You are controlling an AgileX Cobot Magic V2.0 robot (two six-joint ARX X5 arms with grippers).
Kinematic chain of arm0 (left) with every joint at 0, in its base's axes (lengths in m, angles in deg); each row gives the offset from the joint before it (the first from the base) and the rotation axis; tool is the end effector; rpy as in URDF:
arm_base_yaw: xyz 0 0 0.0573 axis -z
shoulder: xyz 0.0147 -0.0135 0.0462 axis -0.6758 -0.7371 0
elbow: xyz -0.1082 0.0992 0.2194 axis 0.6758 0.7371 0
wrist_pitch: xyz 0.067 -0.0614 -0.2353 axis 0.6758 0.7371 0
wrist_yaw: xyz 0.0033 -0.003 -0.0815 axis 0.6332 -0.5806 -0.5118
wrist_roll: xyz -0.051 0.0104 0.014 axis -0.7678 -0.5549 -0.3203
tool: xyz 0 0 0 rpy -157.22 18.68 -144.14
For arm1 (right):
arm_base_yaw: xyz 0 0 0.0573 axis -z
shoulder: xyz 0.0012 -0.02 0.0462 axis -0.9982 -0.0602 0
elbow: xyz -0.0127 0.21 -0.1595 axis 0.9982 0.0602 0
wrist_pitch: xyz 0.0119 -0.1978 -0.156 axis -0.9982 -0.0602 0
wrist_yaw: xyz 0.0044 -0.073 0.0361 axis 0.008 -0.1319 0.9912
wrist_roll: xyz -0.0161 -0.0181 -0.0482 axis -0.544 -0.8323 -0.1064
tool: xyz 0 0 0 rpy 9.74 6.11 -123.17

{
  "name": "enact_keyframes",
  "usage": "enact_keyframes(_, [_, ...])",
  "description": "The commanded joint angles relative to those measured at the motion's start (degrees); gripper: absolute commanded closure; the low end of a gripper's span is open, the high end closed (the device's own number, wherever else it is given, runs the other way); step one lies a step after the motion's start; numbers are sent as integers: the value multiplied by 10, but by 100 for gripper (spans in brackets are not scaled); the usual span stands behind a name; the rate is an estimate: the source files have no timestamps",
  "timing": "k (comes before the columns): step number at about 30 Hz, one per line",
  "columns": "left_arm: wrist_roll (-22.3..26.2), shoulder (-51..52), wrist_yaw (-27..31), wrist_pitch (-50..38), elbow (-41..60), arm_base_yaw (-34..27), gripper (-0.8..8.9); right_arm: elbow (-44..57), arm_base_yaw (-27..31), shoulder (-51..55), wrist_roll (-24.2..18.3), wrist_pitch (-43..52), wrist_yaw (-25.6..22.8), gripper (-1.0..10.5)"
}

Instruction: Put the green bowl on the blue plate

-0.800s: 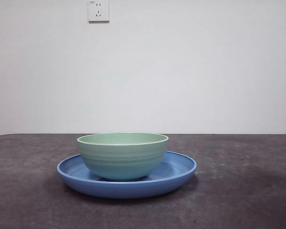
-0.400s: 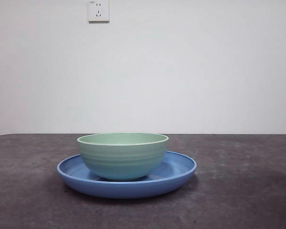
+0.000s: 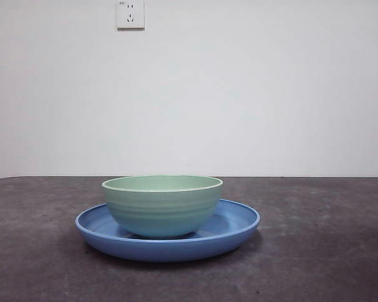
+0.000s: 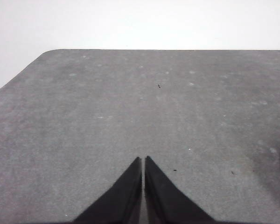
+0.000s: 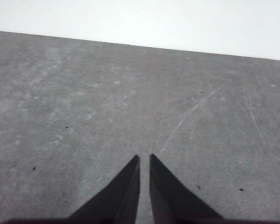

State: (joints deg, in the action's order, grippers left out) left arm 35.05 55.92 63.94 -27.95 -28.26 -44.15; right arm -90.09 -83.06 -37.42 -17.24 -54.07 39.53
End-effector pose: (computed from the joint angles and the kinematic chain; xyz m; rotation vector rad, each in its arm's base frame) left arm 0.0948 0.0007 0.1569 0.0017 0.1507 -0.0449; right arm 0.0956 -0.0043 0.1525 -0.0428 0.1569 -0.0018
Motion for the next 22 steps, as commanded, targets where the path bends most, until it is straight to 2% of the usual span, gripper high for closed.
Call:
enact_keyframes(1, [3, 1, 3, 5, 12, -1, 802, 3, 0, 0, 10, -1, -2, 915])
enact_keyframes(22, [3, 1, 3, 5, 12, -1, 802, 3, 0, 0, 10, 9, -2, 915])
